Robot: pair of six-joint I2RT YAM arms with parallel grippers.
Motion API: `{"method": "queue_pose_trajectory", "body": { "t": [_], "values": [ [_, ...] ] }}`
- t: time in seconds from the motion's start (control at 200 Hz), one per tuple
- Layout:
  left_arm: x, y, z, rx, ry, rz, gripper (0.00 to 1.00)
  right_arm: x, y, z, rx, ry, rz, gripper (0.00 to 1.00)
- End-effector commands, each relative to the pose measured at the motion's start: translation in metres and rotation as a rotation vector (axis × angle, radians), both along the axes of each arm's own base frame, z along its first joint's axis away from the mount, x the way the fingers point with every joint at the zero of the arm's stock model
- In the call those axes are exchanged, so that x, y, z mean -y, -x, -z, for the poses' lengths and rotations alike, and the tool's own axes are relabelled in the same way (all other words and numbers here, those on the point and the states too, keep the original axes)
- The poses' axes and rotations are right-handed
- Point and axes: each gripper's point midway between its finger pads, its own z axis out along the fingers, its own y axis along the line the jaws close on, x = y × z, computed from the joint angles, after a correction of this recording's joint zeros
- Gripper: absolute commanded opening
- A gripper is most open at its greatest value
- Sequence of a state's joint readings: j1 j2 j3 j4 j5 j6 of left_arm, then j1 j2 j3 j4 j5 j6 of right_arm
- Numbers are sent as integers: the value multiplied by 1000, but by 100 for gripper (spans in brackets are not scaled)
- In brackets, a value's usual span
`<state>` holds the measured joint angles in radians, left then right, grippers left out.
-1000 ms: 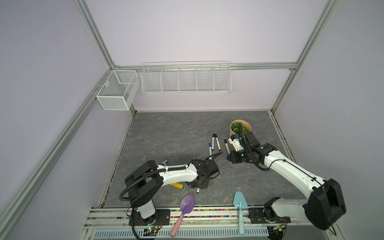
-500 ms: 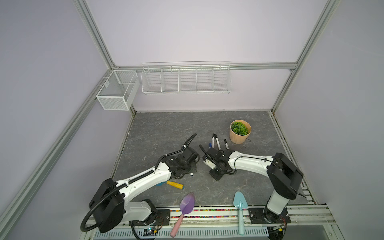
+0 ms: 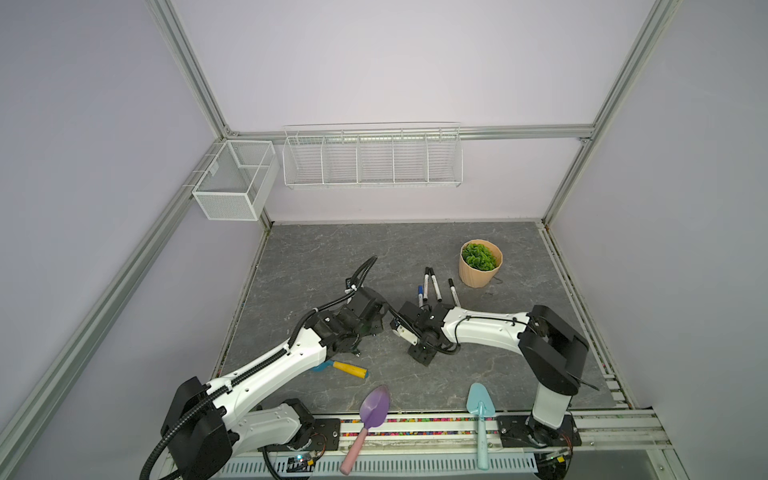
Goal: Insert the pens into the pen caps
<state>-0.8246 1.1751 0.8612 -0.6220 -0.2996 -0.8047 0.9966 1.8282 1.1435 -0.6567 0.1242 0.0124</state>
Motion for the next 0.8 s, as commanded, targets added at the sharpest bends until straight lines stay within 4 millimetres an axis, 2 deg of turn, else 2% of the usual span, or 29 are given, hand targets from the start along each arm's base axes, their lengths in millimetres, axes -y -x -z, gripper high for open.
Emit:
{"method": "queue_pose_trajectory", "body": {
  "t": [0.0,0.25,0.395,0.49,0.625,0.725,0.795],
  "values": [
    [-8,1,3,-4,-23,-29,0,34,5,9,5,127,31,48],
    [-3,-2,6,-11,-25,-18,0,51,1,-1,35,159,77,47],
    [-1,-2,8,-17,-14,-14,0,63,-21,-3,53,138,215,46],
    [-1,-1,9,-17,-18,-14,0,63,-37,-8,50,81,308,45],
    [-1,-2,8,-18,-17,-13,0,44,-39,-32,24,-71,323,48],
    [-1,-2,9,-18,-18,-14,0,29,-28,-50,-45,-159,332,55],
    [-1,-2,9,-16,-21,-15,0,12,-15,-60,-135,-234,311,60]
  ]
}}
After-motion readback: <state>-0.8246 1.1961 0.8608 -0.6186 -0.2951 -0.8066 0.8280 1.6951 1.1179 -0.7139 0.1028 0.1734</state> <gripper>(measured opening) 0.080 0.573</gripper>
